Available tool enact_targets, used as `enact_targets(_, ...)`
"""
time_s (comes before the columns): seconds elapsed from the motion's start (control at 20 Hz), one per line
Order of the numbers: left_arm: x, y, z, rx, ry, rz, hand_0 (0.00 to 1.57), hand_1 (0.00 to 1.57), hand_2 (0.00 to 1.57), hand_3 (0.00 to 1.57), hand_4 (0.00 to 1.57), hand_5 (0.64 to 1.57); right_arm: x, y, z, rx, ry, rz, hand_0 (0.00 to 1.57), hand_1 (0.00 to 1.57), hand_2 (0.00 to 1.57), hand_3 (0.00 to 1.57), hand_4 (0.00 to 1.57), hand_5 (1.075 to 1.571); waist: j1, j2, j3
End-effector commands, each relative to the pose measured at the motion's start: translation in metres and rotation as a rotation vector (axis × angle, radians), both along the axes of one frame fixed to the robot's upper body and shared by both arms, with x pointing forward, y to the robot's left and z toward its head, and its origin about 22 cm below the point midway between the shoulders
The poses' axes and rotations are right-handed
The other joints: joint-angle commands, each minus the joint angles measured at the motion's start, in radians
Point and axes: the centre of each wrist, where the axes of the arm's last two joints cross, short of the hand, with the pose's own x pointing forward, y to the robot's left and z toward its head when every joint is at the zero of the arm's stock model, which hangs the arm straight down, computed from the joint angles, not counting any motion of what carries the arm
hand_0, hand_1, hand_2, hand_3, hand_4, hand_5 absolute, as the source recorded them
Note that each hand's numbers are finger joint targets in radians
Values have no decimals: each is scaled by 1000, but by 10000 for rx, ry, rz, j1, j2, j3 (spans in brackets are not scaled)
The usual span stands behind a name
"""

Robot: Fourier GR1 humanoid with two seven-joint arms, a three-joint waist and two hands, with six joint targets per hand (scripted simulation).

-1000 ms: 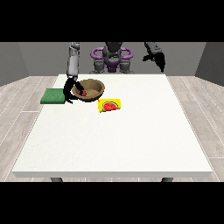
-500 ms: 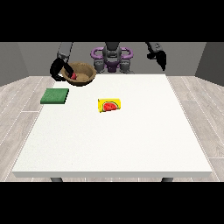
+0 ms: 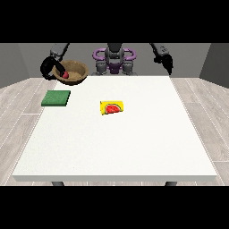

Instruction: Pick the cup and pour the ball into the bowl, then pick the bowl and place it on the pad

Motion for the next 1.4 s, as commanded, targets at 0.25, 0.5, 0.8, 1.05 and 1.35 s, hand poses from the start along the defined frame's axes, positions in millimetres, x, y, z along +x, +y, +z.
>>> enact_targets(0.25, 4, 107, 84, -205, -1902, 86, 0, 0, 0, 0, 1319, 1562, -29, -81, 18, -453, -1079, -1145, 1571, 1571, 1571, 0, 884, 1571, 943, 1203, 7)
enact_targets(0.5, -5, 173, 127, -611, -3180, 724, 0, 0, 0, 0, 1281, 1571, -26, -90, 33, -836, -2471, -1076, 1571, 1571, 1571, 0, 801, 1568, 782, 2529, 6)
enact_targets(0.8, -30, 205, 98, -552, -3241, 1012, 0, 0, 0, 0, 1193, 1557, -19, -77, 28, -264, -2799, -1171, 1571, 1571, 1571, 0, 747, 1566, 571, 2575, -1)
enact_targets(1.05, -27, 206, 127, -343, -3492, 727, 0, 0, 0, 0, 1188, 1558, -38, -130, 47, -586, -2434, -2778, 1218, 1218, 1411, 1299, 0, 1553, 903, 2845, 10)
enact_targets(1.35, -25, 222, 143, -439, -3641, 1178, 0, 0, 0, 0, 1180, 1551, -16, -117, 67, 69, -2519, -1635, 0, 0, 425, 649, 0, 1460, 652, 3080, 2)
